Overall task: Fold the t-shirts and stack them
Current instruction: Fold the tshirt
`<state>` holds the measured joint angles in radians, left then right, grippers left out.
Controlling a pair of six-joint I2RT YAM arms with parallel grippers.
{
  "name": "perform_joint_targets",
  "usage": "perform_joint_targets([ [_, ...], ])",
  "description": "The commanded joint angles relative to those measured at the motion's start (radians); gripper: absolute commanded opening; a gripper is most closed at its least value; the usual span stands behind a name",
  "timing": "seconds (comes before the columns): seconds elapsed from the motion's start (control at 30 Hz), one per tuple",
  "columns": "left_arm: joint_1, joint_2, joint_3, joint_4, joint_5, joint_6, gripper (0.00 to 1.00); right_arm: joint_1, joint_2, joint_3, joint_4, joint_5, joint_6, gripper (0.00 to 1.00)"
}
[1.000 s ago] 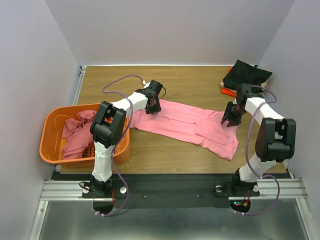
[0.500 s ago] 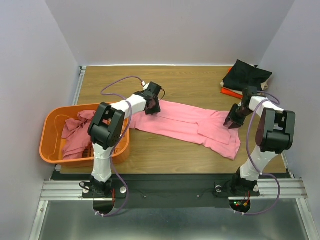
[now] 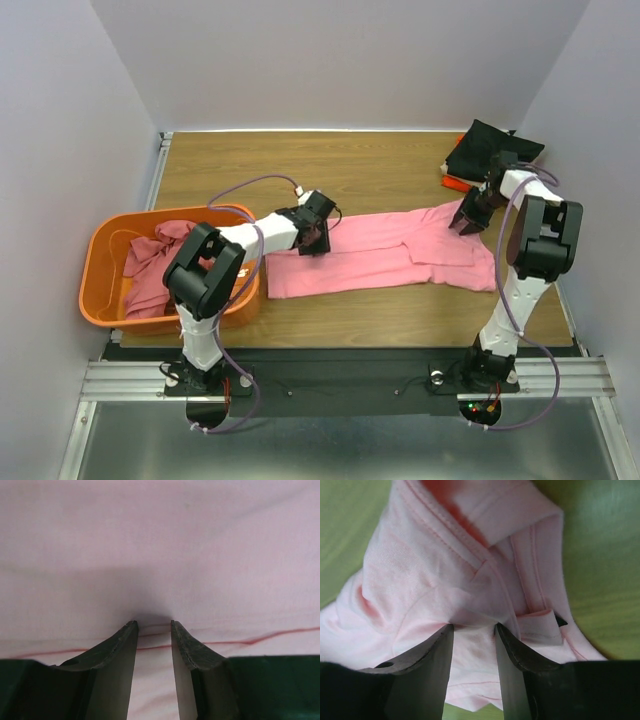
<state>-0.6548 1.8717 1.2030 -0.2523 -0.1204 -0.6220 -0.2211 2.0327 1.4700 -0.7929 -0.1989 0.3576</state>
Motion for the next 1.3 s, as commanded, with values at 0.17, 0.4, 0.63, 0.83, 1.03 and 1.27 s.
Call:
perform_joint_targets([
  [0.17, -0.164, -0.097, -0.195, -0.126, 0.051, -0.171, 0.44, 0.095, 0.256, 0.22, 0.069, 0.069, -0.022, 0.46],
  [0.4, -0.255, -0.172, -0.281, -0.159, 0.083, -0.248, 0.44, 0.25, 0.388, 0.412, 0.029, 0.09, 0.015, 0.46],
  [0.63, -0.345, -0.143, -0.214, -0.174, 0.192, -0.214, 0.44, 0.353, 0.569, 0.711, -0.003, 0.059, 0.076, 0.47],
  [0.83, -0.365, -0.123, -0.083, -0.17, 0.26, -0.124, 0.44, 0.408, 0.742, 1.041, -0.017, -0.046, 0.147, 0.51],
  [1.03, -0.342, -0.1, 0.152, -0.267, 0.177, -0.074, 0.44, 0.408, 0.611, 0.999, 0.092, -0.071, 0.156, 0.59],
  [1.27, -0.27, -0.161, 0.211, -0.283, 0.091, -0.021, 0.44, 0.404, 0.328, 0.816, 0.109, -0.033, 0.049, 0.65],
])
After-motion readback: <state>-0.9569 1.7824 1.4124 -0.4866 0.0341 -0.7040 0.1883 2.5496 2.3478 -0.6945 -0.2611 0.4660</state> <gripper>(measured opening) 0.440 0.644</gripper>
